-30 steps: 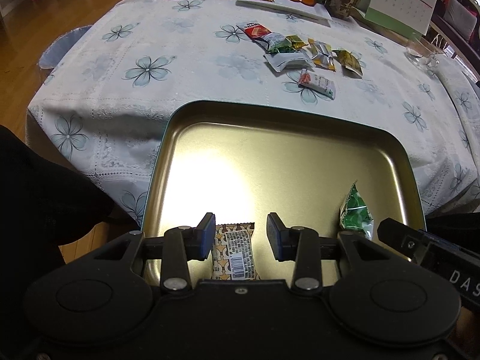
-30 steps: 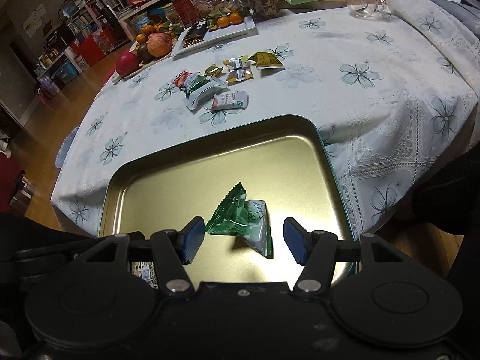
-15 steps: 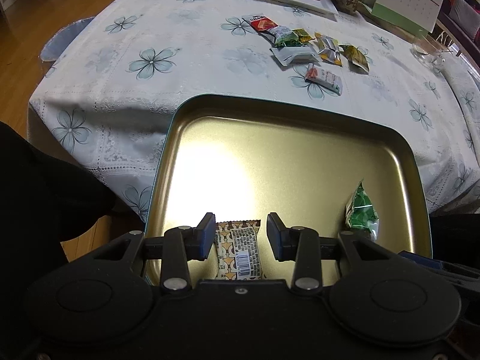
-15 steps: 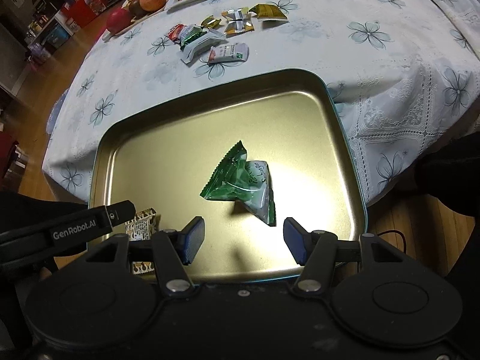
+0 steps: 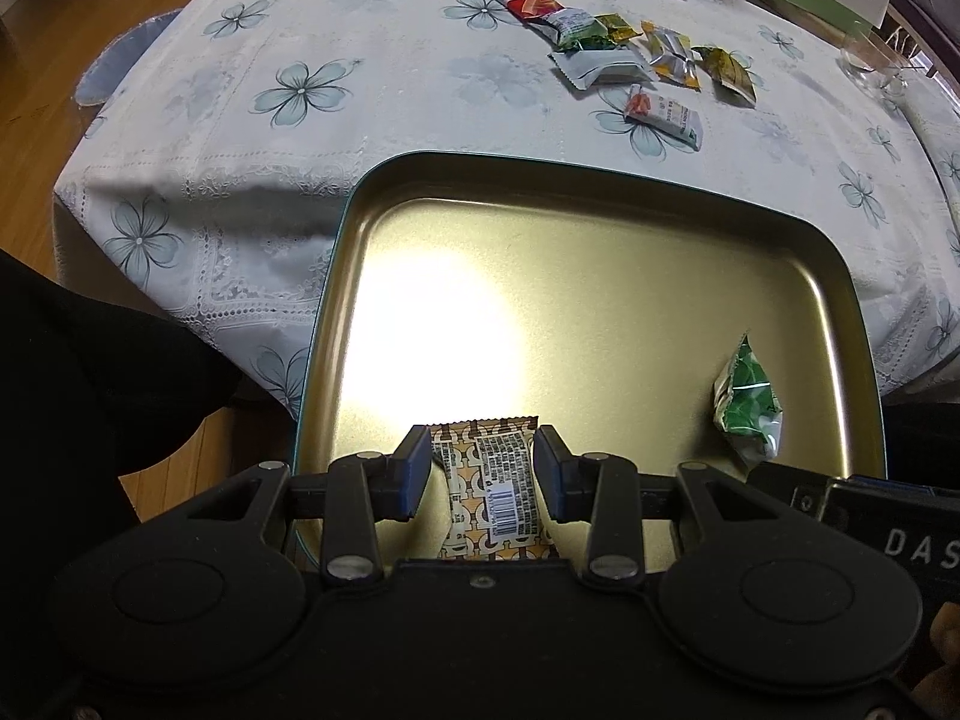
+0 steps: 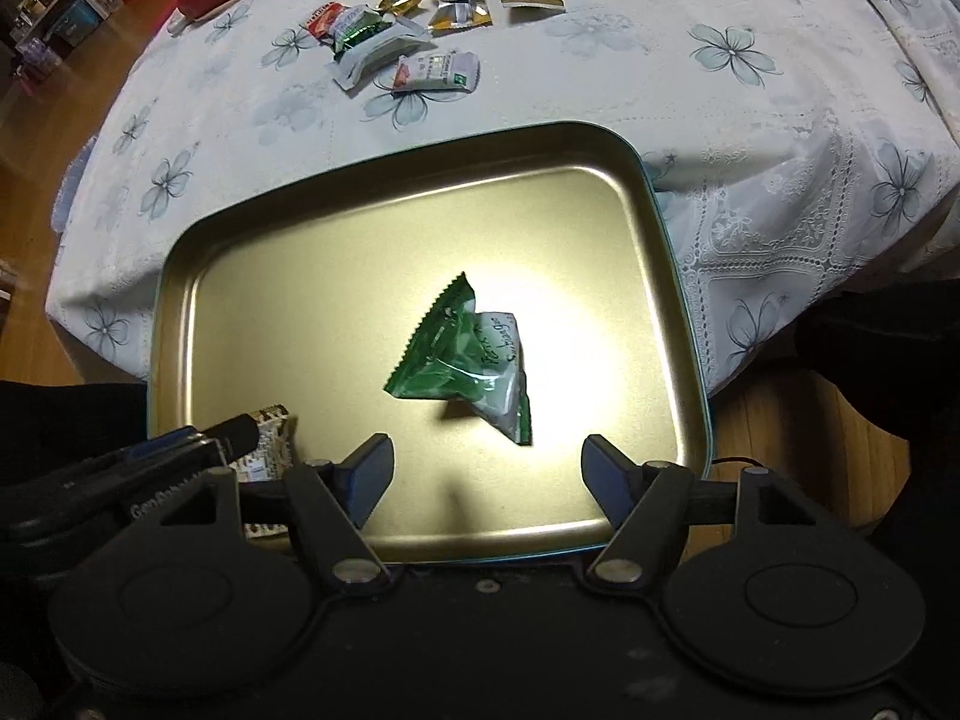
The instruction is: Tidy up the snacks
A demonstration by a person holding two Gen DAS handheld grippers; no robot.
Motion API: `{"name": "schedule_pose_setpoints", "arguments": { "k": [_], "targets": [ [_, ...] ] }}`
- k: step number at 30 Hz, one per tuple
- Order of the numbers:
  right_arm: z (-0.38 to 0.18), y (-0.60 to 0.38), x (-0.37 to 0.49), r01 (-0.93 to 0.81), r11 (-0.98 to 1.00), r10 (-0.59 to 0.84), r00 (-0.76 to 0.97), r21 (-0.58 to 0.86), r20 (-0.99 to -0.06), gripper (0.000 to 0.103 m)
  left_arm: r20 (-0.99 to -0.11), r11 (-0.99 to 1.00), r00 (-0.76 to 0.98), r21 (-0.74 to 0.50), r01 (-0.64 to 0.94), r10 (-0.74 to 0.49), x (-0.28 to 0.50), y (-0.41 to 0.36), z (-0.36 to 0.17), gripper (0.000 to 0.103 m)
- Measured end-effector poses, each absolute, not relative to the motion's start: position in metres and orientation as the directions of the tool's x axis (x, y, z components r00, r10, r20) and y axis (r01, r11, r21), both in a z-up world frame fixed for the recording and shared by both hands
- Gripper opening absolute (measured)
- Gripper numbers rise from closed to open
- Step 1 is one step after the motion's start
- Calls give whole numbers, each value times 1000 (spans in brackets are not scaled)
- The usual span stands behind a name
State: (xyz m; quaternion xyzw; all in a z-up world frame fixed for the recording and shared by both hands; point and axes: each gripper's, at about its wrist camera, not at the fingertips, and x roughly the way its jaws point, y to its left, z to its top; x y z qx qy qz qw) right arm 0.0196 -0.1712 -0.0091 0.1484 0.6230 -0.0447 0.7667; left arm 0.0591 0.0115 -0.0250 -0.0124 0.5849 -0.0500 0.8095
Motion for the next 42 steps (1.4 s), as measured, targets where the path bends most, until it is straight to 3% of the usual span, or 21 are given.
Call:
{"name": "schedule_pose_setpoints", "arguments": {
  "k": [5, 12, 17, 32, 37, 42],
  "targets": [
    [-1, -171, 35, 208, 954, 183, 159, 214, -970, 75, -947, 995, 306, -83, 64, -99, 60, 12, -26, 47],
    [0, -167, 48, 200, 968, 127, 127, 151, -984, 75, -942, 993, 315, -99, 61, -114, 59, 14, -23, 47],
    [-4, -158, 54, 148, 989, -23, 98, -8, -995, 76, -945, 994, 308, -101, 42, -109, 60, 17, -24, 47],
    [-6, -150, 68, 123, 992, 18, 39, 23, -999, 79, -940, 997, 333, -74, 5, -72, 63, 22, -20, 47],
    [-4, -146, 79, 57, 998, -37, 39, -35, -999, 80, -939, 997, 336, -75, 0, -70, 66, 22, -15, 47],
    [-2, -163, 118, 133, 986, -105, 50, -98, -993, 78, -937, 997, 341, -81, -5, -74, 78, 22, -4, 47]
  ]
}}
